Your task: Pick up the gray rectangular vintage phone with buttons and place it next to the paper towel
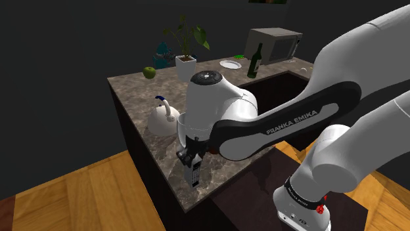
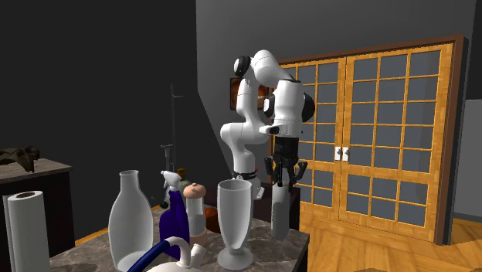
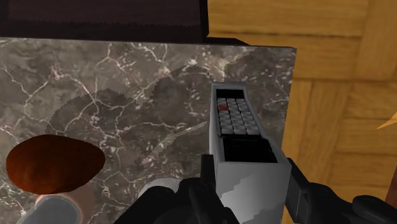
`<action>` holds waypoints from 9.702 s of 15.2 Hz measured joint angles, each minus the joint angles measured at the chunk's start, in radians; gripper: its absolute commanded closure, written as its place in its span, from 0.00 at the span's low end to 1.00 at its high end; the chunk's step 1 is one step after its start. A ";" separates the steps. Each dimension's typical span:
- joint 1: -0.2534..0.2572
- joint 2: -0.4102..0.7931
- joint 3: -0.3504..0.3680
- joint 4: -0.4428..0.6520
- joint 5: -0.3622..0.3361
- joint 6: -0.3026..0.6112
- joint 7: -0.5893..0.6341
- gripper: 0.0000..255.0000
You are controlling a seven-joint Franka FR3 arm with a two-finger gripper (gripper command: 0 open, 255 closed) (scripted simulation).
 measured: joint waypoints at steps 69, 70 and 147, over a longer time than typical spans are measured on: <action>-0.027 -0.078 -0.168 0.846 -0.049 -0.924 -0.080 1.00; -0.033 -0.079 -0.184 0.838 -0.054 -0.918 -0.102 1.00; -0.404 0.673 -0.729 1.020 -0.112 -0.349 -1.013 1.00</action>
